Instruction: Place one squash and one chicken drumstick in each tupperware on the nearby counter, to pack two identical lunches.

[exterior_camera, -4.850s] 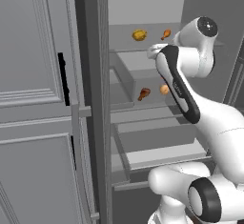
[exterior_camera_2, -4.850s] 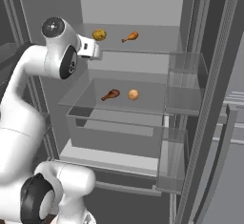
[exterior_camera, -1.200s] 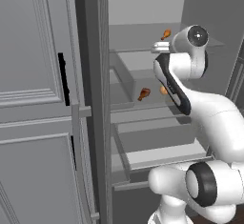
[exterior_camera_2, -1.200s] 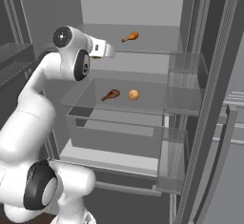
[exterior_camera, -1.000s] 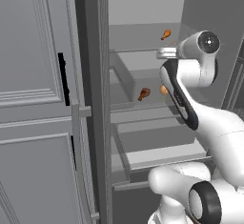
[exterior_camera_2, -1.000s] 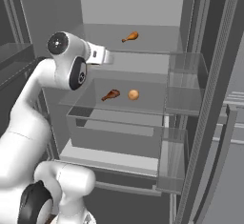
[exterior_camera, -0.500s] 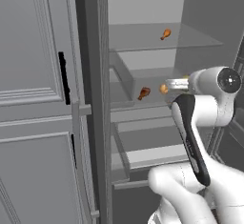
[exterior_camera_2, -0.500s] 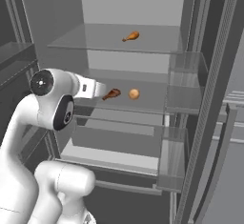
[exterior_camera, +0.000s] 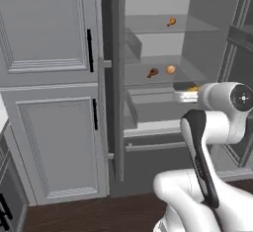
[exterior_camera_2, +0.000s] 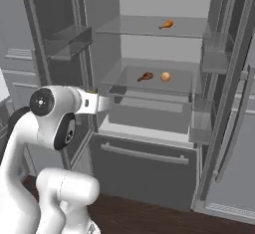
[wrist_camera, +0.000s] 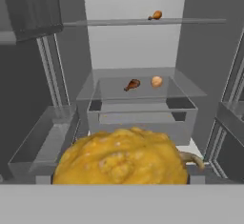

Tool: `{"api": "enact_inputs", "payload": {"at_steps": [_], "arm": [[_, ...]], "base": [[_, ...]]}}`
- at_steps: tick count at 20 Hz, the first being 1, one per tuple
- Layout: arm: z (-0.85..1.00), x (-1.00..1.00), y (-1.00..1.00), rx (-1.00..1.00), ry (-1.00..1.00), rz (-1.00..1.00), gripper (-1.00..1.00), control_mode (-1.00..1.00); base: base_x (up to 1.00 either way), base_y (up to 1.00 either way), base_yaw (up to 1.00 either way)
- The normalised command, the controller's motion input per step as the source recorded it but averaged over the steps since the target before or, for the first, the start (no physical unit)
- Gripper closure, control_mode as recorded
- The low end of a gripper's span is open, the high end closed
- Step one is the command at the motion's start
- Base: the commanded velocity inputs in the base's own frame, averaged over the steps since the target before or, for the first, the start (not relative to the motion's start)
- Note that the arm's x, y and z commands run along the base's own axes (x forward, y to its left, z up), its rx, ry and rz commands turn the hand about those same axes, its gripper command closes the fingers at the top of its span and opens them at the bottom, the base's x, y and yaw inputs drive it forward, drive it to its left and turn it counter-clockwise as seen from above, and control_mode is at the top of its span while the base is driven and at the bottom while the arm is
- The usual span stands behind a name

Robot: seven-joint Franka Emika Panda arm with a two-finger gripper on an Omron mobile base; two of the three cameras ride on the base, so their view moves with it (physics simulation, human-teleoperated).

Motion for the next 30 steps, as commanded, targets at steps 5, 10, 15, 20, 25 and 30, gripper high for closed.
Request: {"api": "enact_inputs", "payload": {"at_steps": [5, 10, 15, 20, 25, 30], "arm": [[0.0, 0.0, 0.0, 0.0, 0.0, 0.0, 1.0, 1.0], [0.0, 0.0, 0.0, 0.0, 0.0, 0.0, 1.0, 1.0], [0.0, 0.0, 0.0, 0.0, 0.0, 0.0, 1.0, 1.0], [0.0, 0.0, 0.0, 0.0, 0.0, 0.0, 1.0, 1.0], [0.0, 0.0, 0.0, 0.0, 0.0, 0.0, 1.0, 1.0], [0.0, 0.0, 0.0, 0.0, 0.0, 0.0, 1.0, 1.0]], "base": [[-0.78, 0.74, 0.39], [-0.1, 0.93, 0.61], [0.54, 0.8, 0.55], [1.0, 0.28, 0.37], [0.97, -0.27, 0.23], [0.93, -0.58, 0.16]]}}
